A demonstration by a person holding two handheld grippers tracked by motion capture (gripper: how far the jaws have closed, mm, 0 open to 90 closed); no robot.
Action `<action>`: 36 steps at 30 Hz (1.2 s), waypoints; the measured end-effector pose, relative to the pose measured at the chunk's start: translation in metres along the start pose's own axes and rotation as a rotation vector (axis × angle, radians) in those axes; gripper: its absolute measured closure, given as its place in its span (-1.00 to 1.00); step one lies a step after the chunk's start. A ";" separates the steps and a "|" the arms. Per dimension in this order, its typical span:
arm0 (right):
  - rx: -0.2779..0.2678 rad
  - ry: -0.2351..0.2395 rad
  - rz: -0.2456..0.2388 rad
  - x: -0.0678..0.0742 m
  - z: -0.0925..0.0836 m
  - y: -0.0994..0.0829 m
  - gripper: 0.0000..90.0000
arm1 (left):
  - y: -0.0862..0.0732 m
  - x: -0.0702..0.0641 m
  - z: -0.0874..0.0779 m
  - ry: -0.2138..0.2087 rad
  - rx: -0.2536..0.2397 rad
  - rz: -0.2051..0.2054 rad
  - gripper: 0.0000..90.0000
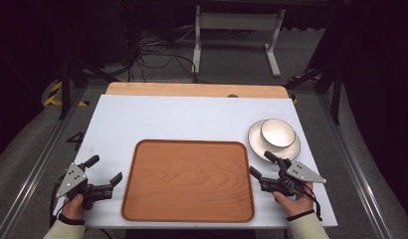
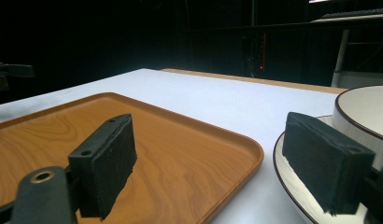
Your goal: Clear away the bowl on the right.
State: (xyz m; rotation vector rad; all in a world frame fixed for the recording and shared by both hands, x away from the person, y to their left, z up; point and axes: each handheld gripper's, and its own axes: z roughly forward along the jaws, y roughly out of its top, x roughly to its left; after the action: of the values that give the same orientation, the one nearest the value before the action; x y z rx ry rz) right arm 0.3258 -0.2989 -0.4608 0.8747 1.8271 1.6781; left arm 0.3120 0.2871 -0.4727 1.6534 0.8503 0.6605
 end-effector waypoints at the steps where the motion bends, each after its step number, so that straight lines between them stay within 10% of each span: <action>1: -0.003 -0.001 0.000 0.000 0.000 0.000 -0.61 | 0.000 0.000 0.000 0.001 -0.002 0.000 -0.99; 36: 0.016 0.002 -0.022 0.002 0.002 0.001 -0.52 | 0.000 0.000 0.001 0.000 0.001 0.000 -0.99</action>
State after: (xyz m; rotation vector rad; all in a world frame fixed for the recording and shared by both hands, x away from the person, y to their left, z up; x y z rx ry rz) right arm 0.3261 -0.2965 -0.4598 0.8570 1.8473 1.6543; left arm 0.3126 0.2869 -0.4727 1.6548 0.8505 0.6597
